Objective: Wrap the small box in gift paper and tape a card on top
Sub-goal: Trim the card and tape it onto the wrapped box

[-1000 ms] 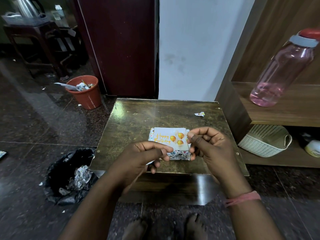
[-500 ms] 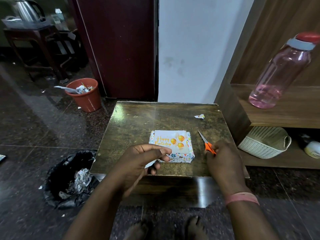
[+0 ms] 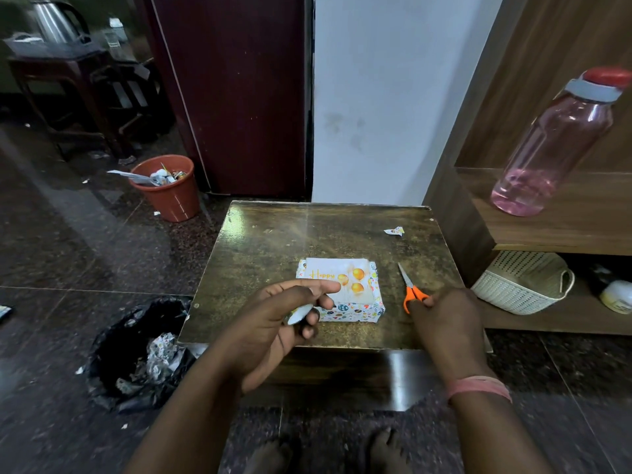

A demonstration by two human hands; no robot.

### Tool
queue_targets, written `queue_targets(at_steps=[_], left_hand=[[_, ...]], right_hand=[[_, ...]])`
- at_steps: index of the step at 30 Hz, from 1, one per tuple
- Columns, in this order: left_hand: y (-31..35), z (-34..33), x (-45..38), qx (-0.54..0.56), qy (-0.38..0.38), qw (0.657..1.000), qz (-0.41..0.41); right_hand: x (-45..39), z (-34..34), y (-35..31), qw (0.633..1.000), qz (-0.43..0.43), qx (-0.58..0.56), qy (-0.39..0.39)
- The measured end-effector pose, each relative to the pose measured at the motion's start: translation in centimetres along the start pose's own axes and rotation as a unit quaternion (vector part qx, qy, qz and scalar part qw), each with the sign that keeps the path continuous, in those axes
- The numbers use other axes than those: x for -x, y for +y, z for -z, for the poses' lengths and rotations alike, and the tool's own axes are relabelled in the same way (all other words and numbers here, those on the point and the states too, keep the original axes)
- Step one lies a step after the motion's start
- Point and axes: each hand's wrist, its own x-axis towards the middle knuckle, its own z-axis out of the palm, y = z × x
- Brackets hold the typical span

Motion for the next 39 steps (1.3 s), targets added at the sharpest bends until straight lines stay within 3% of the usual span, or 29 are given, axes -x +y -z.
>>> queue_targets(at_steps=[3,7,13,16,19,22,32,39], left_hand=[[0.3,0.2,0.0,0.007,-0.007,1.0,-0.015],[0.7,0.5,0.1,0.008,-0.003,0.999,-0.032],[0.8,0.4,-0.1,0.008,0.007,0.999,-0.033],[0.9,0.3,-0.1,0.011,0.014,0.999,-0.035],[1.0,0.2,-0.1,0.013,0.017,0.999,-0.038],[0.9,0.2,0.0,0.008,0.019,0.999,-0.041],[0.7,0.2,-0.3,0.027,-0.004,0.998,-0.05],[0.6,0.2,-0.4,0.034,0.004,0.998,-0.05]], right_hand=[[0.0,1.2,-1.0,0.988,-0.022,-0.153,-0.006],[0.2,2.7,-3.2,0.917,-0.043,-0.389,-0.082],[1.0,2.3,-4.3,0.862,-0.026,-0.487,-0.14],[1.6,3.6,-4.9,0.792,-0.015,-0.553,-0.259],[2.3,4.0,-4.8,0.758,0.003,-0.496,-0.423],[3.1,3.5,-4.8,0.752,0.007,-0.43,-0.499],[3.7,3.4,-4.6,0.678,-0.005,-0.394,-0.62],[3.8,3.6,-4.7,0.674,-0.011,-0.387,-0.629]])
